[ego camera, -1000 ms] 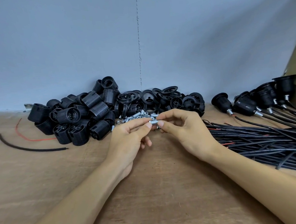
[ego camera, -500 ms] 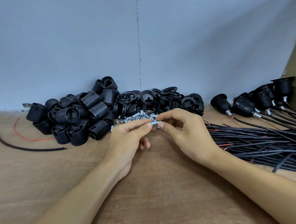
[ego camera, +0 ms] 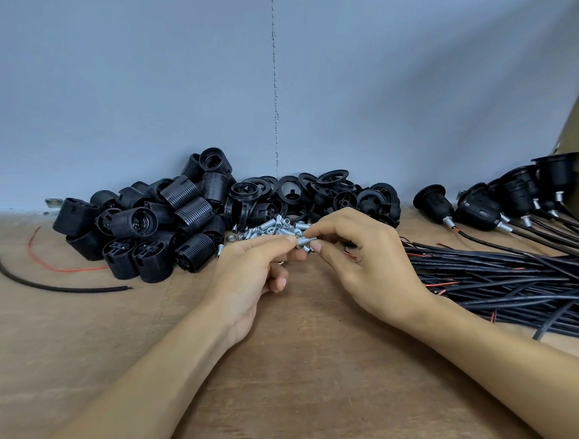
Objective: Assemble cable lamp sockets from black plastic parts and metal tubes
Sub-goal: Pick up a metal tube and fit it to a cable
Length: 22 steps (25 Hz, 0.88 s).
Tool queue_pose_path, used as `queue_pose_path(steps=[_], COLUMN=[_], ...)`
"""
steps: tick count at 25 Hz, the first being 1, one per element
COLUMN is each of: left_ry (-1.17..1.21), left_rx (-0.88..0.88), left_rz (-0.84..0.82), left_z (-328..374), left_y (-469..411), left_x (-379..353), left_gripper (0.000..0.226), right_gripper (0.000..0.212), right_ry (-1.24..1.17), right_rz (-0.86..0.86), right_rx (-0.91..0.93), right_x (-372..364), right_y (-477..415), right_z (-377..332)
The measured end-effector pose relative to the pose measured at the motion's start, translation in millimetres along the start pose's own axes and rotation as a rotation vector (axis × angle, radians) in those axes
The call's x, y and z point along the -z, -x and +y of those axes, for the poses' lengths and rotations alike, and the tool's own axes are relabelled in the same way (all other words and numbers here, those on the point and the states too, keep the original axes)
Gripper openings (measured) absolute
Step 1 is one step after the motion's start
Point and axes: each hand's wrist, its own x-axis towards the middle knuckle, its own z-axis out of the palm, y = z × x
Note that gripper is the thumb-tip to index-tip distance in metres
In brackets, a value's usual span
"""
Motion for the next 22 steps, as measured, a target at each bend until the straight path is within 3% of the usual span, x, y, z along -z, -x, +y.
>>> queue_pose_path(steps=[3,14,18,22], left_ry=[0.015,0.035,-0.002,-0.040], left_rx=[0.005,-0.029,-0.062,-0.075], left_rz=[-0.023,-0.022,-0.050,-0.034], left_z=[0.4,-1.3,-0.7,-1.8], left_y=[-0.5,0.5,2.8,3.0], left_x=[1.2,2.1,1.6,1.2], left_gripper=[0.014,0.013,0.026,0.015], right_gripper=[0.014,0.009,0.007,0.008], right_ry=[-0.018,-0.241,-0.284,-0.312], right_rz=[0.003,-0.034,-0.032,-0.050], right_rx=[0.009,-0.248,-0.300,-0.306], right_x=[-0.3,-0.2,1.1,1.0], right_y=[-0.4,-0.5,-1.8,-2.8], right_z=[-1.5,-4.0,-3.8,-4.6])
